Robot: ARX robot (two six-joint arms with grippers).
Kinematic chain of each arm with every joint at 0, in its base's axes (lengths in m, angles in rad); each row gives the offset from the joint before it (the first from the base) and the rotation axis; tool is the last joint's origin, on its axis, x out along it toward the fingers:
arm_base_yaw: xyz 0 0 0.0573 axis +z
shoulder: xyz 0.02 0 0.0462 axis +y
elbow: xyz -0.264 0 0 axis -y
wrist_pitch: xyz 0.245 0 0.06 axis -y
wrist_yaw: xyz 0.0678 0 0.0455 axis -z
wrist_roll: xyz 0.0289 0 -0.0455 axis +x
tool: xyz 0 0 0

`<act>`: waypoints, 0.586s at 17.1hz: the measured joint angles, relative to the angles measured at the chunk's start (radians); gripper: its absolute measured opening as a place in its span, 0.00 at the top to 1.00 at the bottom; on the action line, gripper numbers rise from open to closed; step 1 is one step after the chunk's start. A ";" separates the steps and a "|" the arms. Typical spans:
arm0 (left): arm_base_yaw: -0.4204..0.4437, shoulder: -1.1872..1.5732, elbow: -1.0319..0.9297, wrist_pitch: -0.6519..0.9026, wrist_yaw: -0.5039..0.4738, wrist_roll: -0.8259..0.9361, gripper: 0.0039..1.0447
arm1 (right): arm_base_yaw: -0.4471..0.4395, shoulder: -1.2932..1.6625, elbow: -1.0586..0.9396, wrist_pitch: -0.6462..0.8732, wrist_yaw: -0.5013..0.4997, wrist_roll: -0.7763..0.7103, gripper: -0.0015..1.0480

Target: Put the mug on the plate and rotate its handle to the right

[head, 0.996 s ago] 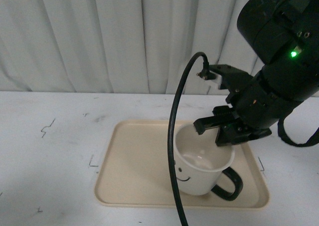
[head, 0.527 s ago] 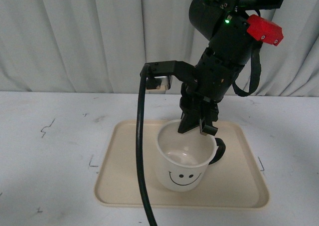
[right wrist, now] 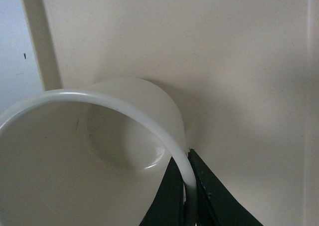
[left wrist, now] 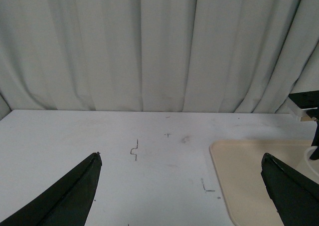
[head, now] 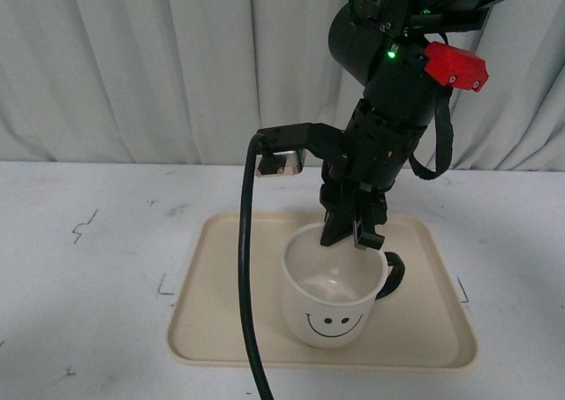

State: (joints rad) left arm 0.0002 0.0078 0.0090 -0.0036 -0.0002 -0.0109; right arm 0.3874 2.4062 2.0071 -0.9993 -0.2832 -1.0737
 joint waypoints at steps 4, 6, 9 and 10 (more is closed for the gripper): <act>0.000 0.000 0.000 0.000 0.000 0.000 0.06 | 0.002 0.000 0.000 0.006 0.014 -0.002 0.97; 0.000 0.000 0.000 0.000 0.000 0.000 0.06 | 0.007 0.000 0.000 -0.014 0.017 0.004 0.85; 0.000 0.000 0.000 0.000 0.000 0.000 0.06 | -0.003 -0.016 0.014 -0.080 -0.046 0.015 0.54; 0.000 0.000 0.000 0.000 0.000 0.000 0.06 | -0.018 -0.042 0.013 -0.101 -0.089 0.006 0.43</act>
State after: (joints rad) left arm 0.0002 0.0078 0.0090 -0.0036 -0.0002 -0.0109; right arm 0.3695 2.3638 2.0201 -1.1000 -0.3717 -1.0672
